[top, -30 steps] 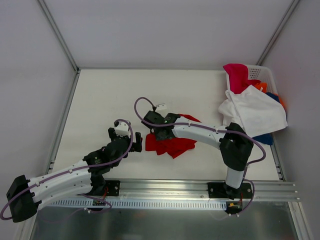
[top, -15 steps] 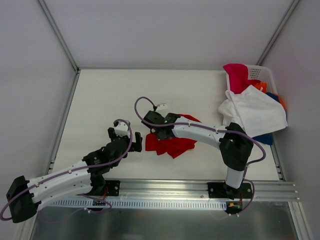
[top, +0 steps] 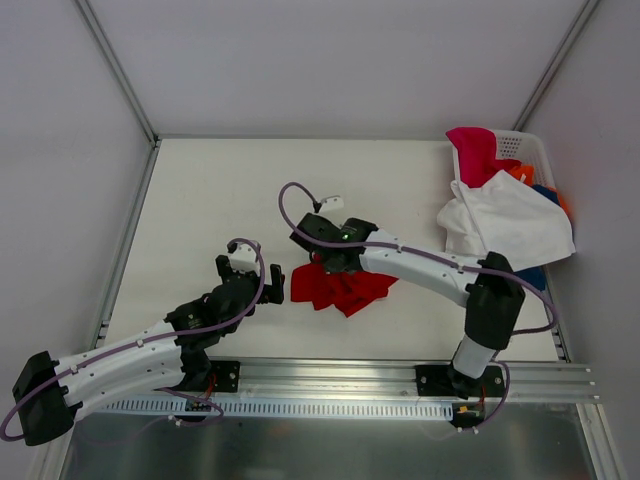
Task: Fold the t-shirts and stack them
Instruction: Flatten the tshirt out
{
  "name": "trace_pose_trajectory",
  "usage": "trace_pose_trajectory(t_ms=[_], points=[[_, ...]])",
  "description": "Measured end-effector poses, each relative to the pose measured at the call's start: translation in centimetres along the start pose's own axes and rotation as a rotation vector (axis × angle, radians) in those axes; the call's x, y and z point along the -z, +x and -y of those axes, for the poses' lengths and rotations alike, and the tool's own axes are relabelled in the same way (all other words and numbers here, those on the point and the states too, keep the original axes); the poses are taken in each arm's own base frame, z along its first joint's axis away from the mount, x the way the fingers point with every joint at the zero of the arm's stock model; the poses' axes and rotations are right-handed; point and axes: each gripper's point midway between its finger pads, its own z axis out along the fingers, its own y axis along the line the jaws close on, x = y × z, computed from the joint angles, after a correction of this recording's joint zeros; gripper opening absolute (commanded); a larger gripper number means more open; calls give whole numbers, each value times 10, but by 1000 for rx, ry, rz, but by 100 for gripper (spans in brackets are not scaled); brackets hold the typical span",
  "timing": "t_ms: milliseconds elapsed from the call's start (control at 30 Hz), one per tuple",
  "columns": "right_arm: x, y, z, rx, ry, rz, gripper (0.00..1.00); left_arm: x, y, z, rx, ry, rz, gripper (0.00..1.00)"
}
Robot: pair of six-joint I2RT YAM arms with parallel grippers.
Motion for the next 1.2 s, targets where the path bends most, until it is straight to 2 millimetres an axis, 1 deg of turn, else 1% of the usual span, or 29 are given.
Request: trace_pose_trajectory(t_ms=[100, 233, 267, 367, 467, 567, 633, 767, 800, 867, 933, 1000, 1067, 1100, 1133, 1167, 1200], points=[[35, -28, 9, -15, -36, 76, 0, 0, 0, 0, 0, 0, 0, 99], [100, -72, 20, -51, -123, 204, 1, 0, 1, 0, -3, 0, -4, 99], [116, -81, 23, -57, -144, 231, 0, -1, 2, 0, -5, 0, -8, 99], [153, -98, 36, -69, -185, 300, 1, -3, 7, 5, -14, 18, -28, 99], [172, -101, 48, -63, -191, 326, 1, -6, 14, 12, -26, 44, -59, 99], [178, -97, 65, -48, -159, 334, 0, -10, 19, 21, -36, 67, -93, 99], [182, -95, 76, -42, -138, 341, 0, -15, 15, 28, -37, 73, -105, 99], [194, -92, 97, -50, -120, 364, 1, -25, 1, 52, -12, 108, -107, 98], [199, -91, 106, -55, -113, 374, 0, -27, 0, 58, -7, 119, -107, 98], [209, -89, 123, -70, -102, 397, 0, -29, 4, 69, -14, 142, -117, 96], [220, -88, 138, -80, -97, 422, 1, -26, 11, 77, -36, 163, -134, 95], [237, -91, 154, -93, -108, 456, 1, -21, 13, 85, -55, 188, -133, 95], [259, -101, 162, -113, -149, 502, 0, -15, 2, 94, -57, 218, -104, 93], [271, -108, 162, -116, -183, 522, 1, -11, -6, 98, -53, 234, -83, 92], [284, -115, 161, -113, -228, 544, 1, -6, -18, 103, -47, 255, -55, 92], [299, -124, 157, -111, -281, 568, 1, 0, -33, 108, -35, 282, -19, 88], [309, -132, 149, -100, -331, 585, 0, 5, -45, 111, -22, 298, 8, 85]])
